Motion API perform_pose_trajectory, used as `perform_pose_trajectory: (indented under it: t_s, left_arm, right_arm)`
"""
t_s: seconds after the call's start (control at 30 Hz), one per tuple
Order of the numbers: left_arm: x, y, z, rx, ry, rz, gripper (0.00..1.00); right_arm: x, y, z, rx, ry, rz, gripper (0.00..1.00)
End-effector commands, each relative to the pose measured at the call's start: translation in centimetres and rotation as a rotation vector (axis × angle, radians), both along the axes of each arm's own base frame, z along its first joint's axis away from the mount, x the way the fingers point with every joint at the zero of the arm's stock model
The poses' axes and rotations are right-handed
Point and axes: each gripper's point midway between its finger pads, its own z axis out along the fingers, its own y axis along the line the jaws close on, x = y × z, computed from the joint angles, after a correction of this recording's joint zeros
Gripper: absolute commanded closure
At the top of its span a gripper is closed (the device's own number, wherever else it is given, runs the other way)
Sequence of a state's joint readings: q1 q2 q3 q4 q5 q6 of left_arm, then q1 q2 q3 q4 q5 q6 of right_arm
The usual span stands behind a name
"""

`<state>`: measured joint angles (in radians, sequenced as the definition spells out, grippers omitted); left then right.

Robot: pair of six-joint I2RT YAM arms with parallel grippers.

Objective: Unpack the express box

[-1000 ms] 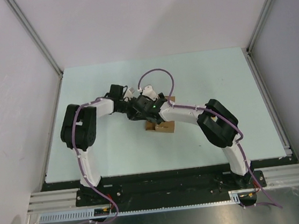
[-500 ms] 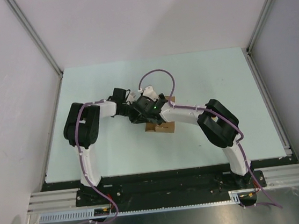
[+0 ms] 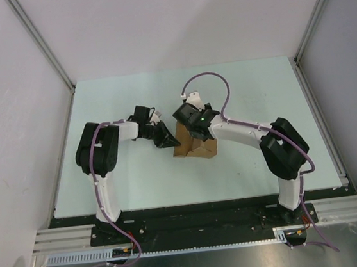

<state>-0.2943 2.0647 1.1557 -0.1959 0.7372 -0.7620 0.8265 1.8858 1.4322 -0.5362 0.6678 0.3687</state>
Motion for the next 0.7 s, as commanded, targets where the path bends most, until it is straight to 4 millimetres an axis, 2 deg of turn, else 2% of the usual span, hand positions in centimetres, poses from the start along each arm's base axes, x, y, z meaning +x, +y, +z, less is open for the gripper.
perform_pose_trajectory:
  t_s: [0.0,0.2,0.33,0.53,0.63,0.67]
  left_arm:
    - [-2.9,3.3,-5.3,0.201,0.15,0.038,0.88]
    - [-2.8,2.9,-4.8,0.175,0.135,0.013,0.86]
    - [-2.6,2.9,-4.5,0.177,0.108,0.002,0.85]
    - [-1.9,2.6,-3.6,0.166,0.063,-0.018,0.82]
    - [-1.2,2.0,-2.0,0.155,-0.01,-0.048,0.8]
    - [-0.5,1.6,-0.7,0.147,-0.06,-0.058,0.79]
  right_arm:
    - [-1.3,-3.5,-0.4,-0.075,0.051,-0.042,0.3]
    - [-2.2,-5.1,0.8,-0.034,0.044,-0.078,0.35]
    - [-2.6,-7.0,-0.1,-0.026,0.073,-0.11,0.35]
    - [-3.1,-8.0,-1.4,0.02,0.11,-0.127,0.39]
    - [-3.3,-8.2,-1.7,0.052,0.117,-0.129,0.42]
    - [-3.2,-8.3,-1.7,0.063,0.118,-0.133,0.42]
